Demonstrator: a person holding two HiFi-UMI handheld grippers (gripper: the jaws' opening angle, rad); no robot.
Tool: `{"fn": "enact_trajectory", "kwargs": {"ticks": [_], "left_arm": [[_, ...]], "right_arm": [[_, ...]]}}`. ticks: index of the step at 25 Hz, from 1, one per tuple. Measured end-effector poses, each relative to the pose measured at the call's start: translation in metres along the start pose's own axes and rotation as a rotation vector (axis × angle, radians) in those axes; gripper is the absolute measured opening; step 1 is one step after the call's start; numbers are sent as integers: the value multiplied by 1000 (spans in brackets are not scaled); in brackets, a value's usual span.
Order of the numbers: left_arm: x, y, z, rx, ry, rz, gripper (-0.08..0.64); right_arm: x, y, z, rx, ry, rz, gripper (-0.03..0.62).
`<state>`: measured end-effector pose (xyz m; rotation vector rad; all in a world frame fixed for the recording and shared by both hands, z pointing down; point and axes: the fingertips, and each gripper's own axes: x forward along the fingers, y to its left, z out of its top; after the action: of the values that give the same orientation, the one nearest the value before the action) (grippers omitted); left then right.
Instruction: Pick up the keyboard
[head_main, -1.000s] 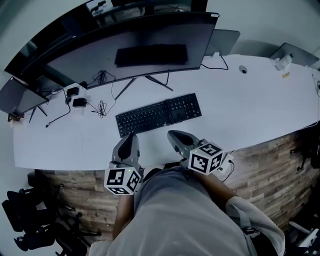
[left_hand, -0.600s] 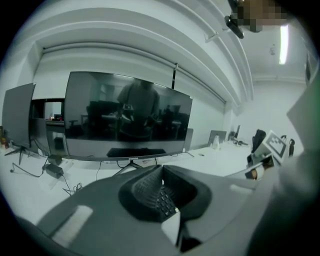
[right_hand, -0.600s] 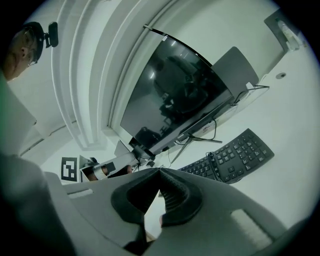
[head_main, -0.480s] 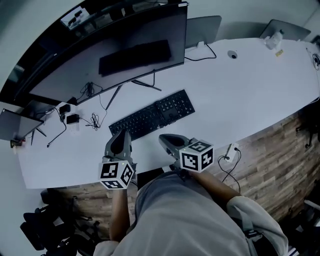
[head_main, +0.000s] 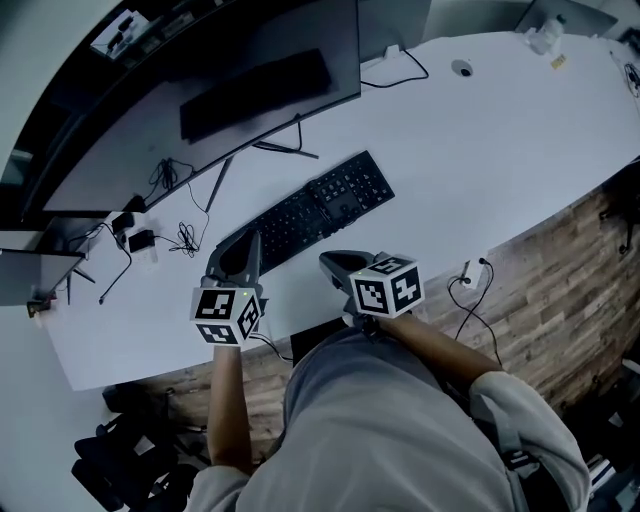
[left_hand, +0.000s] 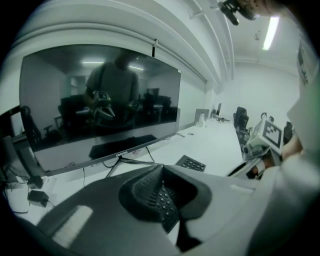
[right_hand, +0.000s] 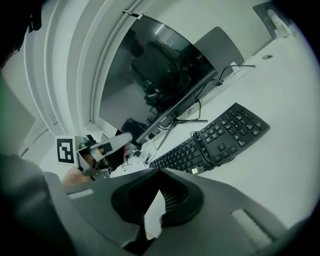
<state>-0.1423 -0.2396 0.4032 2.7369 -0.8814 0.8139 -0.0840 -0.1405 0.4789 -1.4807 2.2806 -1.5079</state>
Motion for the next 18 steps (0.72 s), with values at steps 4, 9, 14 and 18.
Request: {"fn": "enact_trajectory", "kwargs": {"ticks": [4, 9, 14, 18], "left_arm": [[19, 11, -6, 50, 37, -41, 0], [41, 19, -21, 110, 114, -119, 0], [69, 23, -33, 150, 183, -197, 0], [87, 24, -44, 163, 241, -264, 0]], "right_arm": [[18, -12, -9, 1, 37, -36, 2], [35, -25, -22, 79, 56, -77, 2], [52, -39, -31, 159, 74, -94, 2], [64, -47, -37, 227, 81, -101, 2]]}}
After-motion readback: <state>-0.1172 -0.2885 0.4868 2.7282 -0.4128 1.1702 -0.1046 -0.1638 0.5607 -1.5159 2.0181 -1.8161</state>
